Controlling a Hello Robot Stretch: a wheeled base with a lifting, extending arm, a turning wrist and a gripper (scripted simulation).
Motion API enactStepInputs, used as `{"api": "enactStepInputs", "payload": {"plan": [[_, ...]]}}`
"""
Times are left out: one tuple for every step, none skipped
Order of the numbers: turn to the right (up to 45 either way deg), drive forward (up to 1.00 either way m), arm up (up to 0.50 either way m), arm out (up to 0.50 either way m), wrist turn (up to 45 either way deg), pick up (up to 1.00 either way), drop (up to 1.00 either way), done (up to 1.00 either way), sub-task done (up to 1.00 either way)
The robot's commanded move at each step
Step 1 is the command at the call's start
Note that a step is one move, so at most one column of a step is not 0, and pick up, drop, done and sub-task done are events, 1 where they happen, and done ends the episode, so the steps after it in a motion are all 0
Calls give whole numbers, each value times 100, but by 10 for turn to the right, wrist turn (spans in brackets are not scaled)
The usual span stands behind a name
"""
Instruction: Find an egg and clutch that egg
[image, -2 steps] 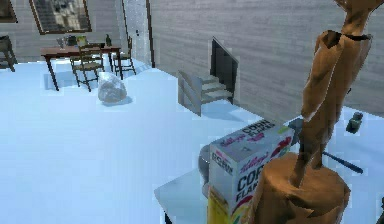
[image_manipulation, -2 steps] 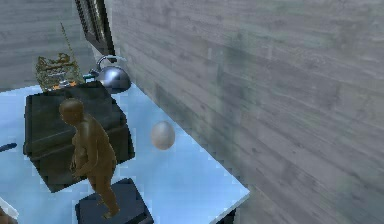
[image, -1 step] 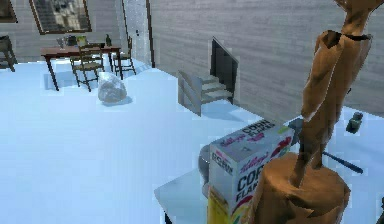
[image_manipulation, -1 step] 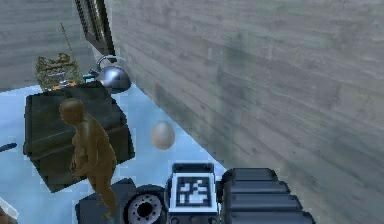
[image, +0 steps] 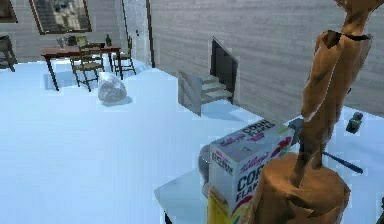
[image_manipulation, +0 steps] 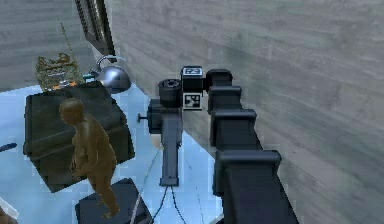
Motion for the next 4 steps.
{"api": "enactStepInputs", "payload": {"plan": [[0,0,0,0,450,0,0,0,0],[0,0,0,0,450,0,0,0,0],[0,0,0,0,450,0,0,0,0],[0,0,0,0,240,0,0,0,0]]}}
